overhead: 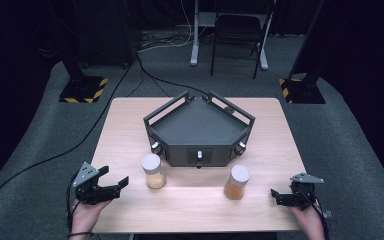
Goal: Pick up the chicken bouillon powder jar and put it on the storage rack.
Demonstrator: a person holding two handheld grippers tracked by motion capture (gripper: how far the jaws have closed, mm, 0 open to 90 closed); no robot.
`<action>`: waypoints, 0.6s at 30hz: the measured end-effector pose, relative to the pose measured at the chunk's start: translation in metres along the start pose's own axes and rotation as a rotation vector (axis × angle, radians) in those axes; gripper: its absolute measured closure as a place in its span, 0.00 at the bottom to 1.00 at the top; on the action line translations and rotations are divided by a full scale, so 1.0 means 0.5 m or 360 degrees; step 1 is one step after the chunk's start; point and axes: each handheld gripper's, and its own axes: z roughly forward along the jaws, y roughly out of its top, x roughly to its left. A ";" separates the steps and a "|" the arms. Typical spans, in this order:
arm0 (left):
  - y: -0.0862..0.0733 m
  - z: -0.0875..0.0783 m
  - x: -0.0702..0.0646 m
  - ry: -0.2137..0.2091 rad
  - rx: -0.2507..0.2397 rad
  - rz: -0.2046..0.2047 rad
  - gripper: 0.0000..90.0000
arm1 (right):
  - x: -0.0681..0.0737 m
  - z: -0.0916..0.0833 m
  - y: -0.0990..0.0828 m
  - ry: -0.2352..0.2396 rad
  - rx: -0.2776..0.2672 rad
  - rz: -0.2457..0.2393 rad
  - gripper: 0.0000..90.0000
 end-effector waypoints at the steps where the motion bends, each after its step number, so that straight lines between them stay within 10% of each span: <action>1: 0.003 0.001 -0.004 -0.0007 0.0001 0.0014 0.11 | 0.000 0.000 0.000 0.0000 0.0000 -0.0001 0.00; 18: 0.018 0.047 -0.071 -0.0042 0.0016 0.0116 0.11 | -0.001 0.000 0.000 0.0001 0.0000 -0.0004 0.00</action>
